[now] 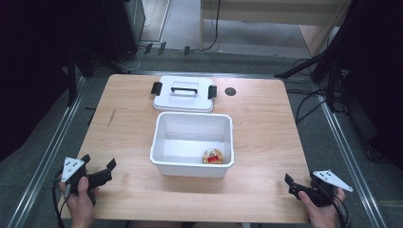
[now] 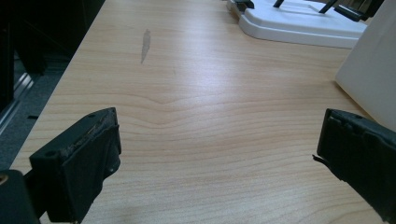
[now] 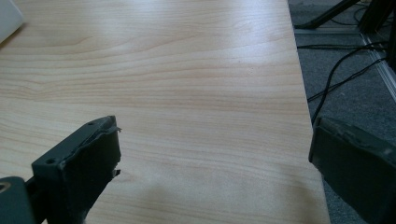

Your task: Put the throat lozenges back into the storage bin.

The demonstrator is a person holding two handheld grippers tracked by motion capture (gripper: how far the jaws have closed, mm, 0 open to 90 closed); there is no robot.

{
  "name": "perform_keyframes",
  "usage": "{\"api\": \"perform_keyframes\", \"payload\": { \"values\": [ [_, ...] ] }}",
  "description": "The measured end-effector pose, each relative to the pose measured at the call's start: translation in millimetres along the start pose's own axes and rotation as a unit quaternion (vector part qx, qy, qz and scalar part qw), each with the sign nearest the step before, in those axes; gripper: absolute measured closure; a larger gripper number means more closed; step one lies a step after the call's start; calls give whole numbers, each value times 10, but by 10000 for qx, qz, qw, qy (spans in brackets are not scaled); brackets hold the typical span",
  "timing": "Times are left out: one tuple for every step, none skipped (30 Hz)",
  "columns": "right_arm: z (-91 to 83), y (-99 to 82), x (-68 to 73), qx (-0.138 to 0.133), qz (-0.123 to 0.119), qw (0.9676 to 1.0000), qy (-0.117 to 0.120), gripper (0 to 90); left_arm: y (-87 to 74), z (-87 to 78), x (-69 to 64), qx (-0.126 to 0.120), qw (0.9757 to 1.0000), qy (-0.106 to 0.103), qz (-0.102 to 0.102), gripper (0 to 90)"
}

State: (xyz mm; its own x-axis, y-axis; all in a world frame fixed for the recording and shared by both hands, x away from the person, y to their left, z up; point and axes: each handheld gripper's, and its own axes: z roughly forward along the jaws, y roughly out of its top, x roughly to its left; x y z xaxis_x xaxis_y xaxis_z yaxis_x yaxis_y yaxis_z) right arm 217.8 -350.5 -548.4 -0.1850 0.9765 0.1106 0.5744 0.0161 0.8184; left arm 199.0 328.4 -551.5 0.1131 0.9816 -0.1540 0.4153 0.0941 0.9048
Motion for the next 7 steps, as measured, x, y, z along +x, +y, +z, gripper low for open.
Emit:
{"api": "perform_keyframes", "payload": {
  "values": [
    [4,1,1,36,5,10000,9,20,0,0,1,1,10000,-2,8,0],
    [4,1,1,36,5,10000,9,20,0,0,1,2,10000,-3,8,0],
    [6,2,4,63,-3,10000,14,21,1,4,-1,8,10000,7,16,0],
    [6,2,4,63,-3,10000,14,21,1,4,-1,8,10000,7,16,0],
    [11,4,5,92,-10,10000,10,20,1,7,-4,12,10000,9,28,0],
    [11,4,5,92,-10,10000,10,20,1,7,-4,12,10000,9,28,0],
    [20,8,4,136,-7,9999,18,20,2,7,-6,16,10000,6,29,0]
  ]
}}
